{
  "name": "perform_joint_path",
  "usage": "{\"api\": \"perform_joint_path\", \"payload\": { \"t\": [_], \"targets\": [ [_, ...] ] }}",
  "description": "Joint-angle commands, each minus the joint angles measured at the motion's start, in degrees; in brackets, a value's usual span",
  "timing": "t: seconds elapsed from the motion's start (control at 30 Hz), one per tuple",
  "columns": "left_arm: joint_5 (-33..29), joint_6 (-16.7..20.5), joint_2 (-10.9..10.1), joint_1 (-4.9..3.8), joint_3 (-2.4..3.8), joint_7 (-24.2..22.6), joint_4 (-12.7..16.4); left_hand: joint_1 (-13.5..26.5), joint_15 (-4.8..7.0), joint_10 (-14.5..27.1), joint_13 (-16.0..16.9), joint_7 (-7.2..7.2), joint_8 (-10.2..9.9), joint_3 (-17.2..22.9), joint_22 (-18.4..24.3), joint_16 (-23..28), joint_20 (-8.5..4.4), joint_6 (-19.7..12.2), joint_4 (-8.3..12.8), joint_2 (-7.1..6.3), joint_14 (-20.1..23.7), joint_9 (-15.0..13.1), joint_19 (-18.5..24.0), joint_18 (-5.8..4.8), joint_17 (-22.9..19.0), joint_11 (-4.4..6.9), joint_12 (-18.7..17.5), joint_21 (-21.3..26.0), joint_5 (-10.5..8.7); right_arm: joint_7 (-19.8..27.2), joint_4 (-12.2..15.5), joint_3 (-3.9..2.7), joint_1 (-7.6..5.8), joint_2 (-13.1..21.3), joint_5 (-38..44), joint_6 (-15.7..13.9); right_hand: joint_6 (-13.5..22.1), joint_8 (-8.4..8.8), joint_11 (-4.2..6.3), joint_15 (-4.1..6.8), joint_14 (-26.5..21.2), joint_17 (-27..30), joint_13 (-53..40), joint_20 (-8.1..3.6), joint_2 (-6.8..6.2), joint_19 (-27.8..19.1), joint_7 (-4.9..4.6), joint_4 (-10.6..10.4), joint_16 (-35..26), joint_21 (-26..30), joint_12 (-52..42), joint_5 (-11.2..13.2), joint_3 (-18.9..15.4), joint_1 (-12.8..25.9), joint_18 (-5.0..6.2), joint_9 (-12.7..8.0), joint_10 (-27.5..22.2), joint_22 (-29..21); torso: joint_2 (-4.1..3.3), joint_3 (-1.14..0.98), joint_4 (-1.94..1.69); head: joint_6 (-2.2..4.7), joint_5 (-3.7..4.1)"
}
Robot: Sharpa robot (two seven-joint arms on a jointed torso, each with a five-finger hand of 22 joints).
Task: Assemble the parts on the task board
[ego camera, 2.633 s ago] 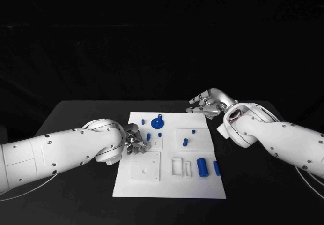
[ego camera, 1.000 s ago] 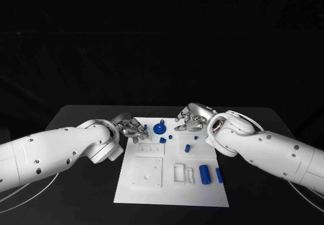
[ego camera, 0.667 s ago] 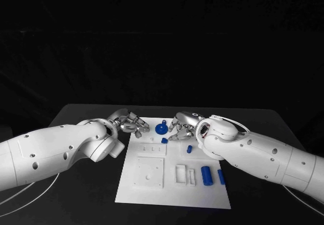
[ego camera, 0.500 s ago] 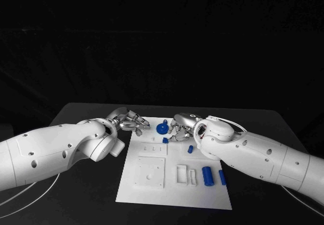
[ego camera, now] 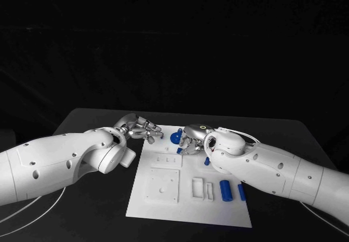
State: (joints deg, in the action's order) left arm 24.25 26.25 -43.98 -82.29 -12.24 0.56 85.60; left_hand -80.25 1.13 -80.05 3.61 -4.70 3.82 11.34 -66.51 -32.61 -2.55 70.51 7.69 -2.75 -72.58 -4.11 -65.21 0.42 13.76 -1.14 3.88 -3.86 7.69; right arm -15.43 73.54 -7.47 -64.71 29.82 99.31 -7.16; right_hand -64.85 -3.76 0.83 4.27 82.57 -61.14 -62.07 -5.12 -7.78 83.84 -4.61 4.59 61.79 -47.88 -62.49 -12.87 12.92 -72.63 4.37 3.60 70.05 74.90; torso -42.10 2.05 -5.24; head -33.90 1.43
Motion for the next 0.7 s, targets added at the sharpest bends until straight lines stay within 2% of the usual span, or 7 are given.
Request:
{"api": "perform_joint_path", "payload": {
  "t": [0.03,0.1,0.17,0.47,0.7],
  "targets": [
    [-1.57,0.58,0.08,-0.13,0.06,-1.76,0.27,0.21,0.02,0.02,0.01,-0.02,0.05,-0.01,0.11,0.36,0.19,-0.06,0.34,0.59,-0.43,0.05,0.03,1.07,0.18,0.14,-0.20,-0.02,0.23,-0.77,-0.35,0.12,-0.05,-0.25,1.89,0.60,-0.56,0.22,-0.07,0.01,0.34,-0.05,-0.05,-0.28,-0.24,1.07,-0.03,0.06,0.22,-0.15,-0.14,0.06,0.31,0.03,0.04,-0.03,0.42,5.74,-0.07,0.15,-0.11,-0.09,-0.13],
    [-1.66,0.57,0.09,-0.15,0.06,-1.79,0.33,0.21,0.02,0.02,0.01,-0.02,0.05,-0.01,0.11,0.36,0.19,-0.06,0.34,0.59,-0.43,0.05,0.03,1.07,0.18,0.14,-0.20,-0.02,0.23,-0.81,-0.54,0.22,-0.05,-0.35,1.97,0.66,-0.59,0.23,-0.06,0.02,0.36,-0.14,-0.10,-0.29,-0.20,1.08,-0.03,0.11,0.26,-0.39,-0.12,0.20,0.60,-0.03,0.01,-0.03,0.43,5.78,-0.09,0.14,-0.16,-0.20,-0.28],
    [-1.75,0.52,0.07,-0.17,0.06,-1.81,0.38,0.28,0.01,0.06,0.01,-0.03,0.04,-0.04,0.16,0.45,0.20,-0.12,0.30,0.62,-0.44,0.06,0.02,1.07,0.29,0.11,-0.21,-0.02,0.24,-0.85,-0.70,0.29,-0.06,-0.43,2.01,0.67,-0.59,0.23,-0.06,0.04,0.36,-0.20,-0.16,-0.31,-0.24,1.02,-0.04,0.19,0.25,-0.39,-0.08,0.39,1.04,-0.01,0.03,-0.04,0.43,5.76,-0.07,0.08,-0.05,-0.26,-0.41],
    [-2.19,0.36,0.03,-0.24,0.06,-1.86,0.43,0.34,-0.01,0.10,0.01,-0.05,0.02,-0.04,0.24,0.53,0.22,-0.22,0.25,0.66,-0.44,0.07,0.04,1.06,0.38,0.10,-0.21,0.00,0.25,-0.94,-1.31,0.46,-0.06,-0.72,2.22,0.58,-0.75,0.24,-0.03,0.04,0.37,-0.35,-0.33,-0.31,-0.19,0.93,-0.04,1.03,0.12,-0.61,0.11,1.57,4.12,0.30,0.06,-0.04,0.39,5.76,0.02,0.10,0.06,-0.46,-0.38],
    [-2.49,0.16,0.08,-0.26,0.06,-1.90,0.42,0.40,-0.03,0.17,0.01,-0.08,0.04,-0.03,0.47,0.68,0.25,-0.41,0.13,0.74,-0.46,0.06,0.07,1.05,0.56,0.06,-0.20,0.01,0.27,-0.93,-1.78,0.55,-0.07,-1.09,2.44,0.34,-0.91,0.22,0.00,0.07,0.41,-0.42,-0.41,-0.33,-0.11,0.91,0.00,1.18,0.13,-0.72,0.11,1.89,4.81,0.61,0.06,-0.03,0.41,5.76,0.02,0.13,0.01,-0.55,-0.44]
  ]
}}
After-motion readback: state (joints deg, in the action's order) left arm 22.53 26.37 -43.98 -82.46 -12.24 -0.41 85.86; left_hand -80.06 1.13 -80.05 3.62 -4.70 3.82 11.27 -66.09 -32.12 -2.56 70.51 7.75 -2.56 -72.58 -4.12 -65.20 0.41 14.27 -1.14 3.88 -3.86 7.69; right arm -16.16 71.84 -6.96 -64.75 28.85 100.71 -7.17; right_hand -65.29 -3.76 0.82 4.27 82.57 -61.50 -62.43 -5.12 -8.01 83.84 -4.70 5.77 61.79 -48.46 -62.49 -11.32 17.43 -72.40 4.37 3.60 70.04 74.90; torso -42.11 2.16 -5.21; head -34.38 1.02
